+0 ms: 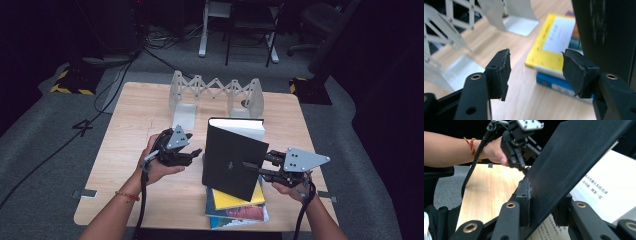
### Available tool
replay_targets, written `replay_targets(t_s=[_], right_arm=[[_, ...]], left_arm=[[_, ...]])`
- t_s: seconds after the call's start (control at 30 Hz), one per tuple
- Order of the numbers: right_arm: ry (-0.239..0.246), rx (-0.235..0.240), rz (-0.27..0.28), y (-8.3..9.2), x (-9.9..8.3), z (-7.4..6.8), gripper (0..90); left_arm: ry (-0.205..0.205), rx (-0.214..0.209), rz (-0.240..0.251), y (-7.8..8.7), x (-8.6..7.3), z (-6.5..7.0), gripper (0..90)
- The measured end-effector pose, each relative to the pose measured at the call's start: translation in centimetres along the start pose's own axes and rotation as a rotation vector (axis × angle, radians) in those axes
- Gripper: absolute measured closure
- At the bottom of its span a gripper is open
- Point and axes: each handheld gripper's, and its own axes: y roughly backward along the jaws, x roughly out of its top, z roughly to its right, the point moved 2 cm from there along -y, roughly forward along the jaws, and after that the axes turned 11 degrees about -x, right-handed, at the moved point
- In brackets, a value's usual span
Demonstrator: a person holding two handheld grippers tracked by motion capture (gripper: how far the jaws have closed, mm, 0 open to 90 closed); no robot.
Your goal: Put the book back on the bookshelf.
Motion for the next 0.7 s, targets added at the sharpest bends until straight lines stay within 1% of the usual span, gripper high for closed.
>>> replay_targets(t_s=[0.07,0.17,0.23,0.27,0.33,0.37,0.47,0.57,0.63,0.7], right_arm=[[0.003,0.001,-0.001,0.1,-0.1,-0.1,72.0],[0.012,0.001,-0.004,0.2,0.0,-0.4,72.1],[0.016,-0.002,-0.005,0.3,-0.1,-0.5,72.1],[0.016,-0.002,-0.006,0.3,-0.1,-0.5,72.2],[0.013,-0.003,-0.003,0.4,-0.1,-0.6,72.2],[0.011,-0.003,-0.003,0.4,-0.2,-0.6,72.3],[0.008,0.006,0.002,0.5,-0.4,-0.7,72.7],[0.012,0.004,-0.003,0.6,-0.5,-0.9,72.7],[0.016,0.002,-0.005,0.7,-0.5,-1.0,72.7],[0.020,0.000,-0.006,0.8,-0.6,-1.2,72.7]], left_arm=[[0.000,-0.004,-0.018,-0.1,-0.9,0.6,35.3],[-0.003,-0.022,-0.031,0.0,-1.8,1.3,31.2],[-0.007,-0.027,-0.035,0.2,-2.2,1.6,29.6],[-0.011,-0.038,-0.035,0.3,-2.5,1.9,29.1],[-0.027,-0.035,-0.053,0.4,-2.9,2.2,27.7],[-0.025,-0.042,-0.056,0.4,-3.0,2.3,27.1],[-0.015,-0.104,-0.035,0.3,-3.5,3.0,26.9],[-0.018,-0.147,-0.009,-0.2,-3.5,3.6,27.0],[-0.020,-0.171,0.001,-0.9,-3.3,4.0,27.0],[-0.033,-0.184,0.002,-1.6,-3.1,4.3,27.2]])
